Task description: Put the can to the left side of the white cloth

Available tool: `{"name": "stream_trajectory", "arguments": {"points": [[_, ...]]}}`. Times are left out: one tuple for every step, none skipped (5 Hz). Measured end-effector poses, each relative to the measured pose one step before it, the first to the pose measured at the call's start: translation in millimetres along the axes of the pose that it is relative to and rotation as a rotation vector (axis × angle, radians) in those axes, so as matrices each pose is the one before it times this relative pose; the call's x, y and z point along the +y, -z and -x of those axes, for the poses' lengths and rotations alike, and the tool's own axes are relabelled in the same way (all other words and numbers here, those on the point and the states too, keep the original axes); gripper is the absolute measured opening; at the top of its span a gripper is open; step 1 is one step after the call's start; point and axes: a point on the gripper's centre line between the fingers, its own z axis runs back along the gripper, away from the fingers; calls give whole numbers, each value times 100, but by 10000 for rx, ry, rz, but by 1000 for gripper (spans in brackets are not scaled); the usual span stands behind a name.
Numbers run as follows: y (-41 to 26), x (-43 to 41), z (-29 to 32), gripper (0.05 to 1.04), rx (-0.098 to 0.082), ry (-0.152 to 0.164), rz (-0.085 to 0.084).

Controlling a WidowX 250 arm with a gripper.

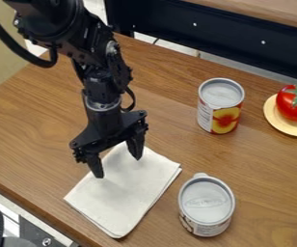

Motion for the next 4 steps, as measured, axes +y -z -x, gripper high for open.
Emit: {"name": "stream_trajectory", "arguments": {"points": [[254,231,191,996,127,65,-154],[-1021,155,-154,996,264,1292,-217],[-2279,-270,-854,996,-168,976,353],[-1791,-674,-459,996,-201,1462,378]]}}
